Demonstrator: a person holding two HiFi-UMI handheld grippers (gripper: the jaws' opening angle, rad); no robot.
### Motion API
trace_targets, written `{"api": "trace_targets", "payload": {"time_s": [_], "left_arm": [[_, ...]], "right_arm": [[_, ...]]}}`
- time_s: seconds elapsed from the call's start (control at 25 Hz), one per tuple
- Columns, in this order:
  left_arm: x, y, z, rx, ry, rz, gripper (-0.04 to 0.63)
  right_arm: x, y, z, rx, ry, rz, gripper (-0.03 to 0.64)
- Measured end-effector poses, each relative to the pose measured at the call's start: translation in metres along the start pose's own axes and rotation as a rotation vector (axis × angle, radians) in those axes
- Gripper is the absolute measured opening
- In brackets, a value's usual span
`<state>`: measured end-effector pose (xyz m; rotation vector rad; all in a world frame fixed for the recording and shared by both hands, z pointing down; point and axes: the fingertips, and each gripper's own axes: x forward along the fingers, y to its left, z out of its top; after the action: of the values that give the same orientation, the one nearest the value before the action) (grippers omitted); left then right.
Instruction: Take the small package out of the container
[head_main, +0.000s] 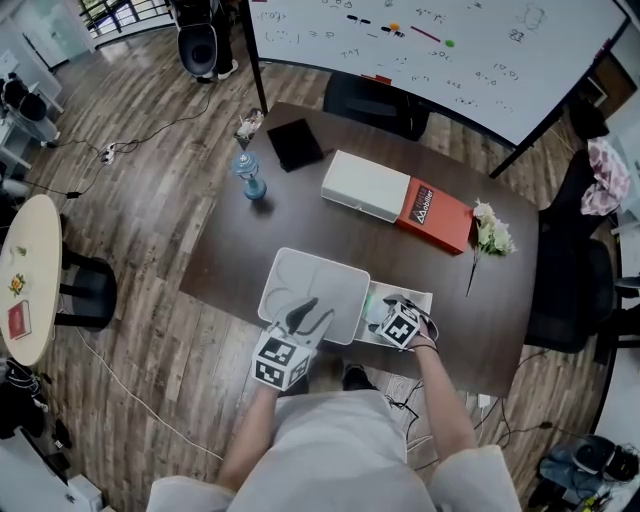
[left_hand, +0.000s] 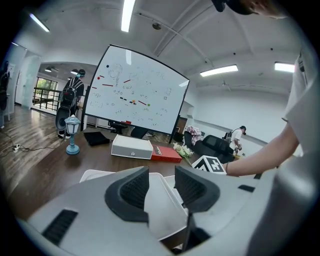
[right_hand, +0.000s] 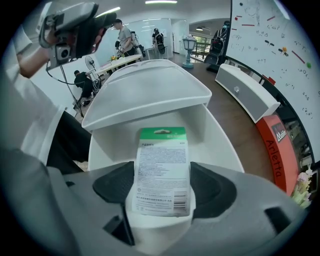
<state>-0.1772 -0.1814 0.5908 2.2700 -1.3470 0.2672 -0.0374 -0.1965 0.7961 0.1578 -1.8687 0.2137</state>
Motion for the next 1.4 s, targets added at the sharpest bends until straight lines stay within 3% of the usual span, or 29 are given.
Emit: {"api": "trace_targets", "payload": {"time_s": [0.52,1.4], "left_arm": [[0.012,-0.018,-0.006,-0.028,-0.007,0.060,0.153],[0.021,-0.051,-0.017,-0.106,-0.113,0.257,0.150]], "right_arm": [[-0.001,-0.002,-0.004,-0.049,0.003,0.038,0.345],[-0.011,-0.009,-0.007,-0.194,-0.091,0.098,0.342]]}}
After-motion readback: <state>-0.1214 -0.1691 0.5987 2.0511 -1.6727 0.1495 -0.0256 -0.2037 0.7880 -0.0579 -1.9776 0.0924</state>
